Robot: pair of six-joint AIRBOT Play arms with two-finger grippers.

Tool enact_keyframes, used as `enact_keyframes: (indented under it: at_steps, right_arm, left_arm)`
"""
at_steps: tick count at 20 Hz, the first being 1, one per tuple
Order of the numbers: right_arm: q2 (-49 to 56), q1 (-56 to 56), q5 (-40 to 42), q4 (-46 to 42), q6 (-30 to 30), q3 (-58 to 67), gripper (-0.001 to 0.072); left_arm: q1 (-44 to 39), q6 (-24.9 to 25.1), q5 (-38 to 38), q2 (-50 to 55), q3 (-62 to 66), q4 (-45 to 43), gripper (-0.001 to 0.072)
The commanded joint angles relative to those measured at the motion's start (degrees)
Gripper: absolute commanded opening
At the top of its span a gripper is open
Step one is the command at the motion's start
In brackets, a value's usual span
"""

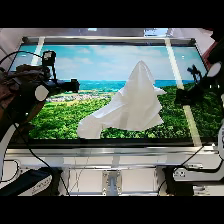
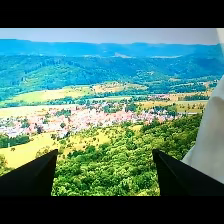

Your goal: Fold the shirts.

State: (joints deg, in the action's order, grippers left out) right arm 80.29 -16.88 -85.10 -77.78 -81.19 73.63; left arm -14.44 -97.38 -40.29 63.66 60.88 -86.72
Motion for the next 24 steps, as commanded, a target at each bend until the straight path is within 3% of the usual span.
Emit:
enact_keyframes:
  at_steps: [1, 4, 7, 15, 18, 20, 21, 24]
  right_arm:
    - [-6.8, -3.61, 8.66, 9.09, -0.04, -18.97, 0.0402]
    - [-6.8, -3.61, 16.31, 18.58, 1.31, -29.94, 0.0403]
    - [-6.8, -3.61, 23.06, 22.67, 1.64, -36.57, 0.0403]
    - [-6.8, -3.61, 36.06, 28.94, 1.4, -38.27, 0.0394]
    - [-6.8, -3.61, 37.18, 29.14, 1.03, -38.23, 0.0138]
    - [-6.8, -3.61, 37.62, 29.18, 1.03, -38.21, 0.0117]
    - [-6.82, -3.61, 37.83, 29.18, 1.05, -38.16, 0.0031]
    - [-8.22, -3.61, 37.88, 28.72, 1.57, -37.31, 0.0026]
  left_arm:
    - [0.24, -0.31, -1.07, -0.02, 0.17, 0.04, 0.0682]
    - [0.17, -0.2, -2.93, -0.02, 0.17, 0.35, 0.0682]
    - [0.17, -0.11, -5.92, -0.02, 0.17, 0.35, 0.068]
    - [0.17, -0.13, -6.25, -0.02, 0.17, 1.38, 0.068]
    - [0.17, -0.15, -6.32, -0.02, 0.17, 1.46, 0.068]
    - [0.17, -0.15, -6.34, -0.02, 0.17, 1.49, 0.068]
    - [0.17, -0.15, -6.36, -0.02, 0.17, 1.46, 0.068]
    - [0.2, -0.59, -6.58, -0.02, 0.17, -3.26, 0.0681]
